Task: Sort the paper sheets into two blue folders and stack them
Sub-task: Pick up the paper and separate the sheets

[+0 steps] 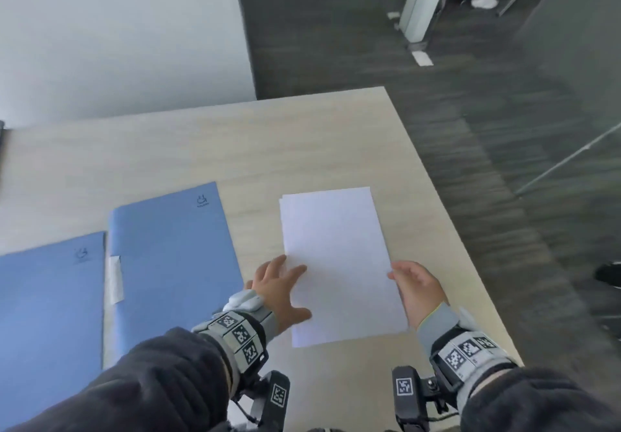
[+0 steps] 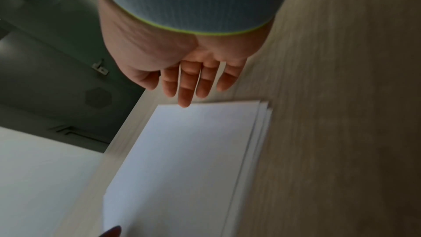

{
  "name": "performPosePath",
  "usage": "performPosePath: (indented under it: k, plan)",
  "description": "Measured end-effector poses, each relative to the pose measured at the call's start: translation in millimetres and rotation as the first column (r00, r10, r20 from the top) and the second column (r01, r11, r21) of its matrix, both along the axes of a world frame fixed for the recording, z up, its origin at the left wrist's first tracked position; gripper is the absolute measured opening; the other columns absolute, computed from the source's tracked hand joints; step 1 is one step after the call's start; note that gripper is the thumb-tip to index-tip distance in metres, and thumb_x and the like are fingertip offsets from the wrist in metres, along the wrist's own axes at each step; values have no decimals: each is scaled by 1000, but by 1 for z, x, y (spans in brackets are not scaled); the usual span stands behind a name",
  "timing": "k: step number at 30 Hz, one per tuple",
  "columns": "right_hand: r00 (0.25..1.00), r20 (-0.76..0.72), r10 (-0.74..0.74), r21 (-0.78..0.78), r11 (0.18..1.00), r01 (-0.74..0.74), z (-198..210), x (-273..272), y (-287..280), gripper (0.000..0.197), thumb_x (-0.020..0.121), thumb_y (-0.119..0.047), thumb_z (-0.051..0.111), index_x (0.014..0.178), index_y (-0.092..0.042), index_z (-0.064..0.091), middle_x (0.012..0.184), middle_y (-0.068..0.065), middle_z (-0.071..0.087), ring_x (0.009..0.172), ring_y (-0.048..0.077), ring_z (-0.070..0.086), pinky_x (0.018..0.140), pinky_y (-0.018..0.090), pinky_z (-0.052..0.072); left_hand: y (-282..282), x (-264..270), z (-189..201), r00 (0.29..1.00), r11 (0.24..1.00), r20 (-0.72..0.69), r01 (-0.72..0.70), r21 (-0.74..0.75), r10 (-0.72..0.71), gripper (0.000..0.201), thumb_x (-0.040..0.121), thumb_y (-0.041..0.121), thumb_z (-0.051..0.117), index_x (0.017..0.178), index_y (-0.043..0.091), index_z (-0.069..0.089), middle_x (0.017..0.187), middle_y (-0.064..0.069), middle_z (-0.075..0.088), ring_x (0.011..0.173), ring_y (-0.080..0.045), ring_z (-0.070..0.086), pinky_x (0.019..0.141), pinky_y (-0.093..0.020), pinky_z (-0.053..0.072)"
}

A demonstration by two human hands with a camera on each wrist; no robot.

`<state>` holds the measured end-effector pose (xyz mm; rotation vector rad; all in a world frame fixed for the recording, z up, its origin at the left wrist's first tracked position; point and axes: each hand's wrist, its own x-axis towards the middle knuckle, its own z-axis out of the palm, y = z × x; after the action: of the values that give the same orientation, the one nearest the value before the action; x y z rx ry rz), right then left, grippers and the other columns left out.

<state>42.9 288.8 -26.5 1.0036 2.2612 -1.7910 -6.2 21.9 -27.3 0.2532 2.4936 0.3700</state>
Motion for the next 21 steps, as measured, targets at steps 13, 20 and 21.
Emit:
performPosePath:
  k: [13,20,21]
  plan:
    - [895,401,-198,166,976,141,-11,69,141,51,87,-40,54,134,-21,52,133,9,58,111,30,57,85,35,41,142,8,-8,901,902,-51,430,-37,-431,99,71,60,61,150,47,3,163,18,-10,152,-18,-9,120,-52,13]
    - [944,250,-217,183,968,174,-10,75,162,20,85,-17,51,97,-17,66,82,7,69,65,24,56,63,30,41,174,5,-10,907,905,-60,420,67,-416,85,77,52,56,149,48,12,161,26,5,150,-12,4,118,-45,19]
    - [954,229,-194,204,968,148,-7,72,164,20,87,-17,50,98,-18,66,85,8,68,67,24,55,63,30,40,175,2,-9,927,922,-58,374,101,-369,84,78,50,57,149,47,14,161,26,9,149,-13,9,117,-45,22]
